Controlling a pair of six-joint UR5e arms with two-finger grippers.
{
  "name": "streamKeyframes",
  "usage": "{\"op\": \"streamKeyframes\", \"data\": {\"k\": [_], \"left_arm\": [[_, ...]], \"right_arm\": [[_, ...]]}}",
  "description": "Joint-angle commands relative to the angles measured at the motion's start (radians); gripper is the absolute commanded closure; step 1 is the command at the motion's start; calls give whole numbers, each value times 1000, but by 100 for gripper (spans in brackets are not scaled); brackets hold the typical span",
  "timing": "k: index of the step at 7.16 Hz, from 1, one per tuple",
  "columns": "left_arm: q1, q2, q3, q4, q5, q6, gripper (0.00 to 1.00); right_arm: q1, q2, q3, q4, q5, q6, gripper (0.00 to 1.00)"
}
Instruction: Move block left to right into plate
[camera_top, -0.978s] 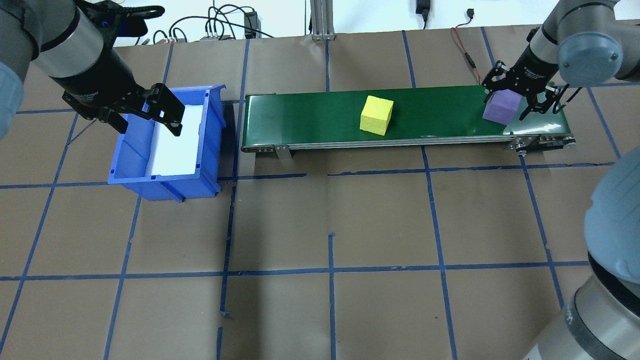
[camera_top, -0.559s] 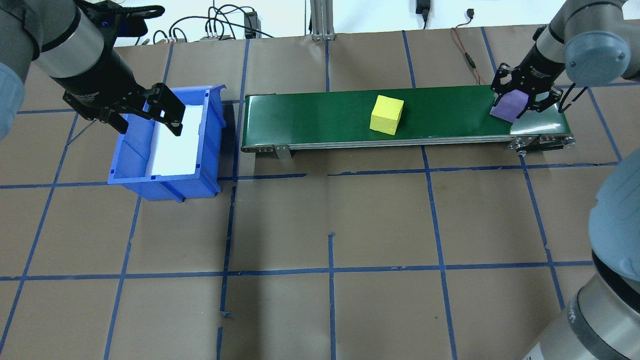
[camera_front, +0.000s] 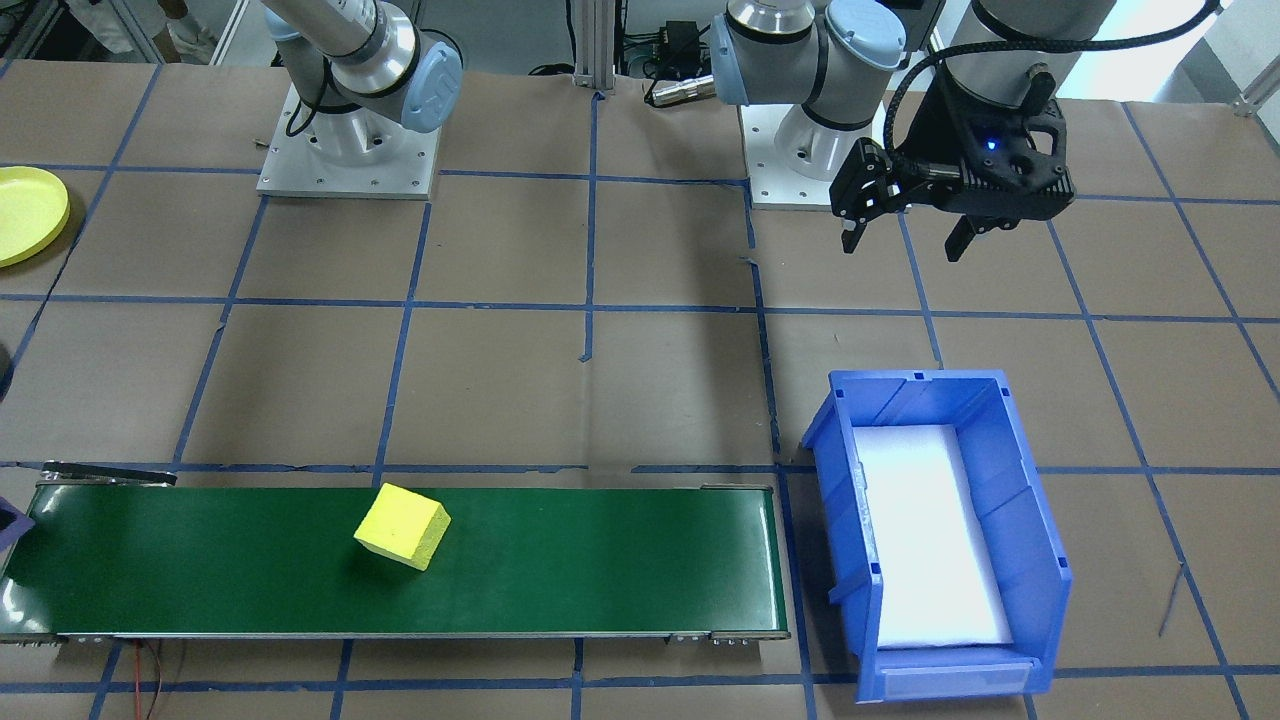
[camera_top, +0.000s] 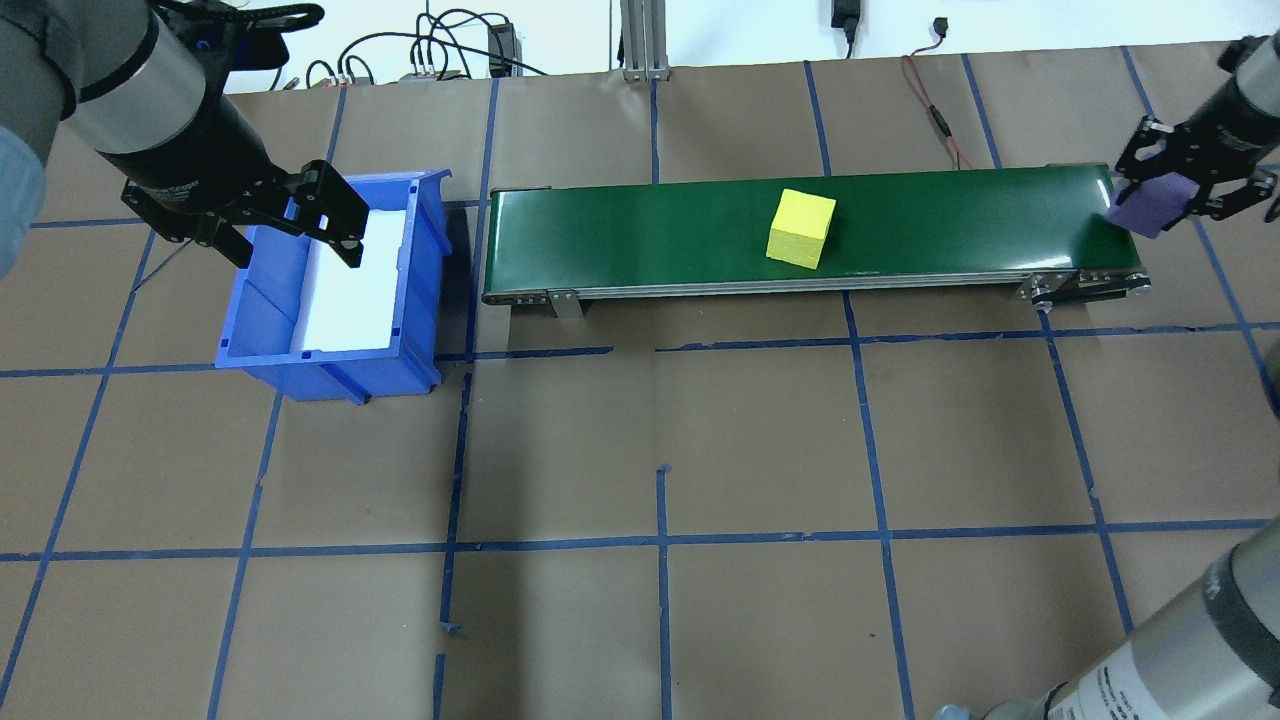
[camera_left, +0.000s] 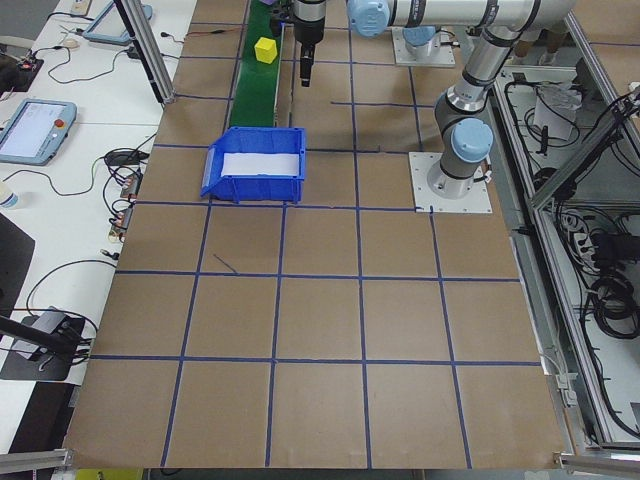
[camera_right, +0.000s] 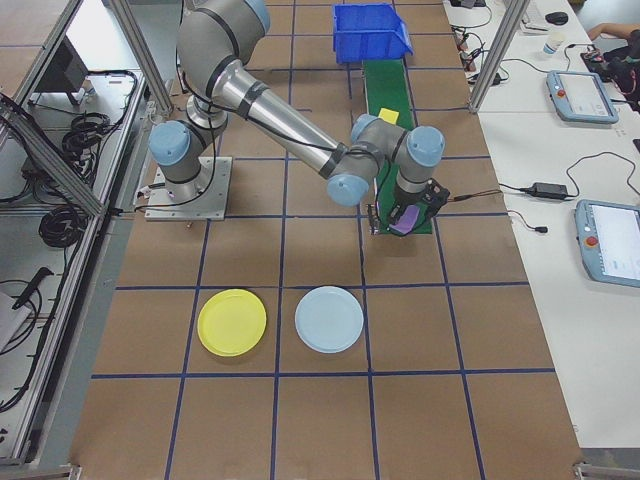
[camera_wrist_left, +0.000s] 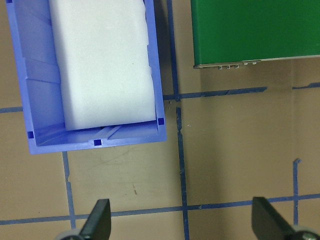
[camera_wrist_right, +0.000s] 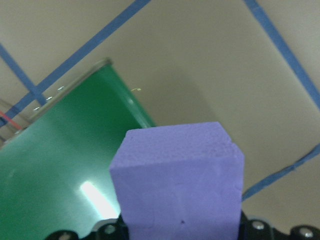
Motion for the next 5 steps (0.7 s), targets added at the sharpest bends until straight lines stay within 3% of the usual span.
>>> {"op": "streamKeyframes", "data": {"k": [1,3,5], "left_arm": [[0,16,0,-6,13,-8,0],[2,17,1,-17,62,-28,0],[2,16,-2,-9,70,-33,0]], "right_arm": [[-209,-10,50,-3,-7,-212,70],[-381,-15,131,-46,-10,-358,71],[-498,-16,180,-47,-73,-458,68]]}}
